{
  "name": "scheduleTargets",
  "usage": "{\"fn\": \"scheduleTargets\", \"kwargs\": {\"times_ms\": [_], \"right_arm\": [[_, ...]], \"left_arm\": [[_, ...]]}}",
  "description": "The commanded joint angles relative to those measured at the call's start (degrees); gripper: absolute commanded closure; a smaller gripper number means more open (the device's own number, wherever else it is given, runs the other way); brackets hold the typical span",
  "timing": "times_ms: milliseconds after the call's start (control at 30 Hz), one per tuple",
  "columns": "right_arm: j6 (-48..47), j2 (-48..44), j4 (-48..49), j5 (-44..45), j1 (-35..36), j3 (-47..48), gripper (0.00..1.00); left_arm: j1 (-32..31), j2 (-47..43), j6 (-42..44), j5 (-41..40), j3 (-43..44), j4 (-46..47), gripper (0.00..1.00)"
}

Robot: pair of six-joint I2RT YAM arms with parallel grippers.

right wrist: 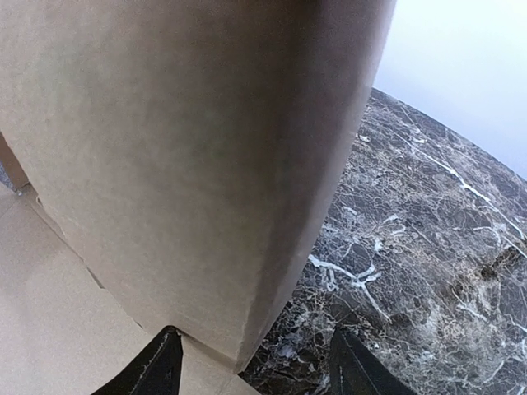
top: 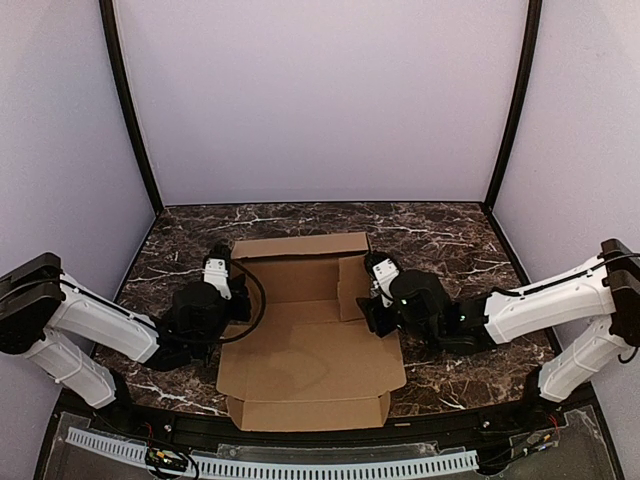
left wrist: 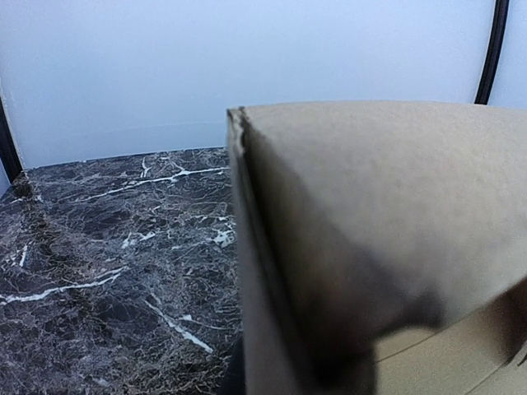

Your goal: Fold the paper box

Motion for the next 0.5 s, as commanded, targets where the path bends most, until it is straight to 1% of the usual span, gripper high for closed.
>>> {"fn": "scheduleTargets", "kwargs": {"times_ms": [0,200,367,467], "right_arm": [[1.0,0.4,10.3,6.1,-0.1,-1.7,0.41],[-0.8,2.3,15.0,7.3,-0.1,-1.5,0.44],[-1.4,4.0,17.1,9.4,-0.1,-0.9,0.50],[-2.2,4.9,19.1,10.1,-0.4,-0.9,0.50]], "left_arm": [[-3.2,-1.2,2.2,-0.4,-1.7,0.7,0.99],[-4.7,-1.4,2.7,-2.3,-2.1,-0.1,0.99],[-5.9,-1.7,3.7,-3.7,-1.9,-1.1,0.99],[-6.7,-1.9,4.3,-4.4,-1.6,-1.5,0.99]]}}
